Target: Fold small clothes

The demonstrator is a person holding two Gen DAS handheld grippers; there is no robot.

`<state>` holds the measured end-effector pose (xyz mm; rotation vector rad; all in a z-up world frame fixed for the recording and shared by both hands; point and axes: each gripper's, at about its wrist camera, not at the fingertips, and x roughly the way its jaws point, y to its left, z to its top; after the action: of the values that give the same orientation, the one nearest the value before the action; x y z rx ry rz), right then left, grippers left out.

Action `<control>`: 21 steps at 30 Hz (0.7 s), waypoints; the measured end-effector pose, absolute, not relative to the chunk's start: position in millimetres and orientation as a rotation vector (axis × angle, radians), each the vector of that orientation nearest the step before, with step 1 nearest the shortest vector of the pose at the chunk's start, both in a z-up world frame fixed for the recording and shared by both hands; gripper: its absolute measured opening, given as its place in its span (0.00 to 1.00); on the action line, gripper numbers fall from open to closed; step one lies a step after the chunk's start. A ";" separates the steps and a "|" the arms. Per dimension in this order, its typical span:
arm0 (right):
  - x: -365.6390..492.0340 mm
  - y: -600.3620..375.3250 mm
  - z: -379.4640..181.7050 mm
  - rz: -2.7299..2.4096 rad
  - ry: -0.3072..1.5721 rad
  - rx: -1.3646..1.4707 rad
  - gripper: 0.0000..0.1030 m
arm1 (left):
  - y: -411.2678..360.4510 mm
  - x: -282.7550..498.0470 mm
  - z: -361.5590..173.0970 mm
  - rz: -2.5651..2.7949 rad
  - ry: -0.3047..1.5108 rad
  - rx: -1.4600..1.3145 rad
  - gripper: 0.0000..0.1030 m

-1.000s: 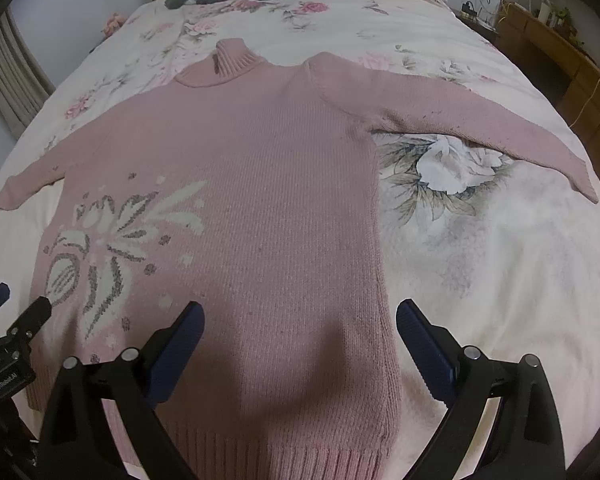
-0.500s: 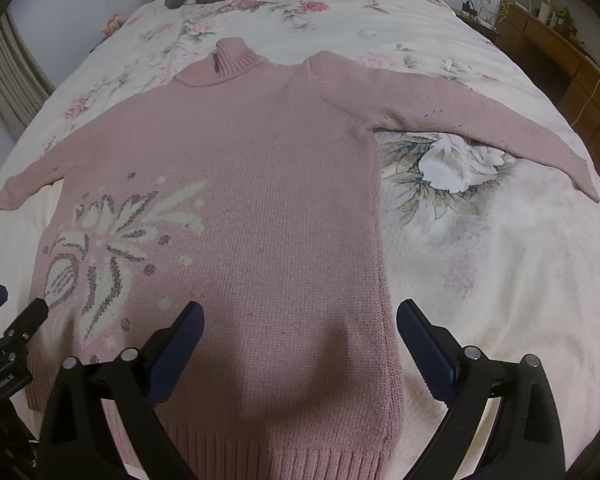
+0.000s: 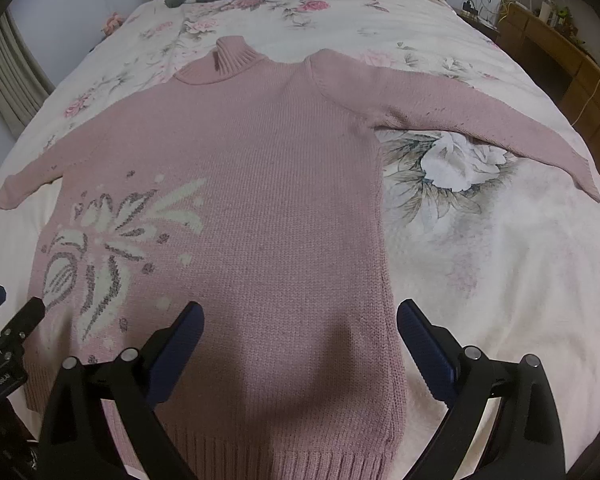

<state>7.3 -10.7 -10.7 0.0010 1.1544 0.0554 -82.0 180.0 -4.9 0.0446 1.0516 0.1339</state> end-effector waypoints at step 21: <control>8.9 -8.0 -12.1 0.060 1.154 0.001 0.95 | 183.1 -82.0 -4.6 0.147 1.043 0.039 0.97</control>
<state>8.9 -8.0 -12.1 0.0013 1.1543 0.0598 -82.0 183.1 -4.6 0.0388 1.0425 0.1465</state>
